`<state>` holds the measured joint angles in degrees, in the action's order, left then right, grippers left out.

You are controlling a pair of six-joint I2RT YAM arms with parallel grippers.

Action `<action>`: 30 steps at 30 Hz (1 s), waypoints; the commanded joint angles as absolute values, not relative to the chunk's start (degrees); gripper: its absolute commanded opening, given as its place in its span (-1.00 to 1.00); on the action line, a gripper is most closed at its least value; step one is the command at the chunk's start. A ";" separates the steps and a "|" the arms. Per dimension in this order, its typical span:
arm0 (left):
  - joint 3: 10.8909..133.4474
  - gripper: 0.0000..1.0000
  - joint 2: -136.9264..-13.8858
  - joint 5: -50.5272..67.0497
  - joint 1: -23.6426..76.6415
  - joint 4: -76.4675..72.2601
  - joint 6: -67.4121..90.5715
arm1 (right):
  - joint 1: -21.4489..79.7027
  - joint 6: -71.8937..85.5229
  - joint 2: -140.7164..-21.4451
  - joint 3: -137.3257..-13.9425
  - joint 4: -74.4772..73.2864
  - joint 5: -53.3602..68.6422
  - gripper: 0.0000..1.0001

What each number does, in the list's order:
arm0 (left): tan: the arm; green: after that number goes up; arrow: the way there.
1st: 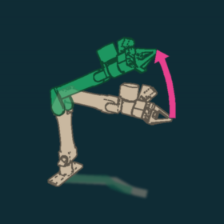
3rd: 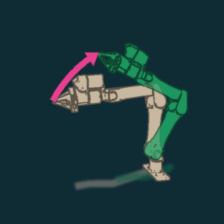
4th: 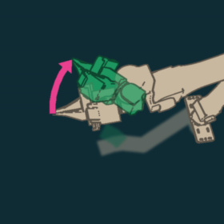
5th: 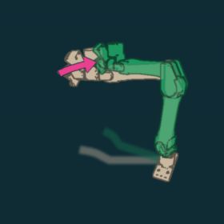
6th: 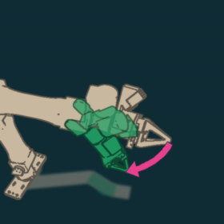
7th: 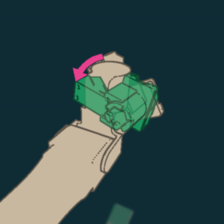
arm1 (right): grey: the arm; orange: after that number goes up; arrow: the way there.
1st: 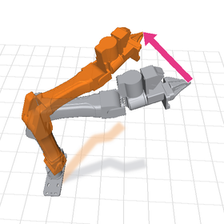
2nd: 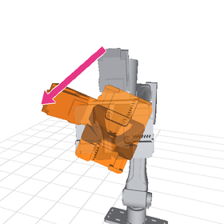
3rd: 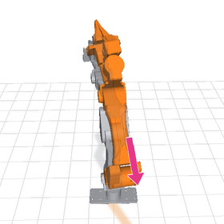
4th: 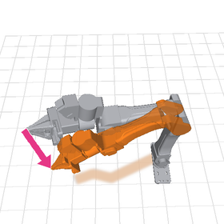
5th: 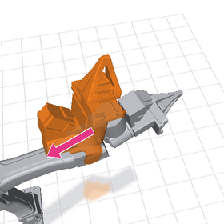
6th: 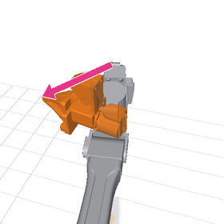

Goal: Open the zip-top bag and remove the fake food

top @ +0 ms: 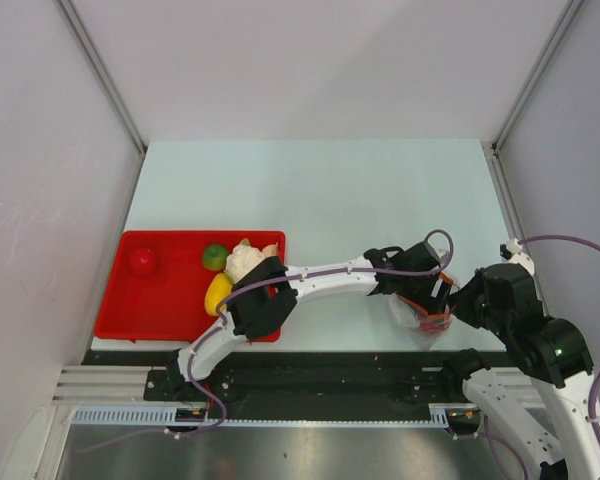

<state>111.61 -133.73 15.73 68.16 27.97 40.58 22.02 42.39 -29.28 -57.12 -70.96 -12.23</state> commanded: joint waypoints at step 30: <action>104.75 -0.95 -120.68 4.48 67.50 25.11 35.35 | 22.15 34.89 -30.32 -60.83 -71.37 -13.71 -1.00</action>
